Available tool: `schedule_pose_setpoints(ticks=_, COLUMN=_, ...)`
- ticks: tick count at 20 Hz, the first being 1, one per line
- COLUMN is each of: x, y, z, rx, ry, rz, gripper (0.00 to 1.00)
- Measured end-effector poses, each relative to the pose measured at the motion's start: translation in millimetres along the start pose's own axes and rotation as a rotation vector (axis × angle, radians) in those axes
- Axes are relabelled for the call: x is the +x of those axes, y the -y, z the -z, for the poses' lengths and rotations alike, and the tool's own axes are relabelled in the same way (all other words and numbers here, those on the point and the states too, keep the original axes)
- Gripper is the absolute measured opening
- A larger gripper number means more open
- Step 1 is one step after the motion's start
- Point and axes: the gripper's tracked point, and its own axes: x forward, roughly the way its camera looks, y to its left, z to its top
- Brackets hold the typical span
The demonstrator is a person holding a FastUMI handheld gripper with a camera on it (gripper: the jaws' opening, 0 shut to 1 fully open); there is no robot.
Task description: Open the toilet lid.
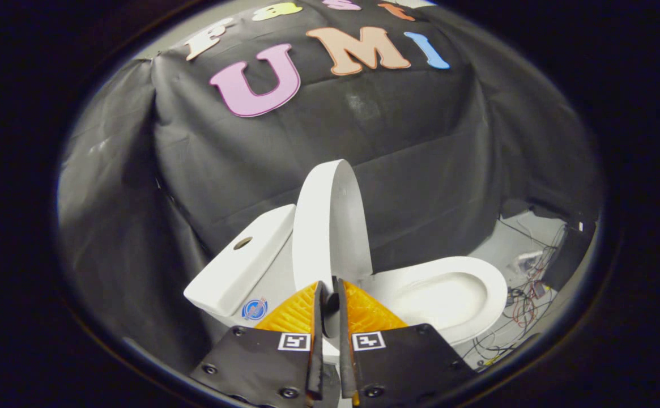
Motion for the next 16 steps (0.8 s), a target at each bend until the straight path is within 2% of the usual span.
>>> schedule_pose_setpoints(ticks=2, x=6, y=-15, z=1, rx=-0.014, ry=0.009, rz=-0.014, gripper=0.13)
schedule_pose_setpoints(ticks=6, x=13, y=-41, z=5, rx=-0.045, ry=0.022, rz=0.014, gripper=0.13)
schedule_pose_setpoints(ticks=10, x=21, y=-71, z=15, rx=-0.114, ry=0.020, rz=-0.006, gripper=0.13)
schedule_pose_setpoints(ticks=16, x=32, y=-100, z=23, rx=-0.188, ry=0.033, rz=0.029, gripper=0.13)
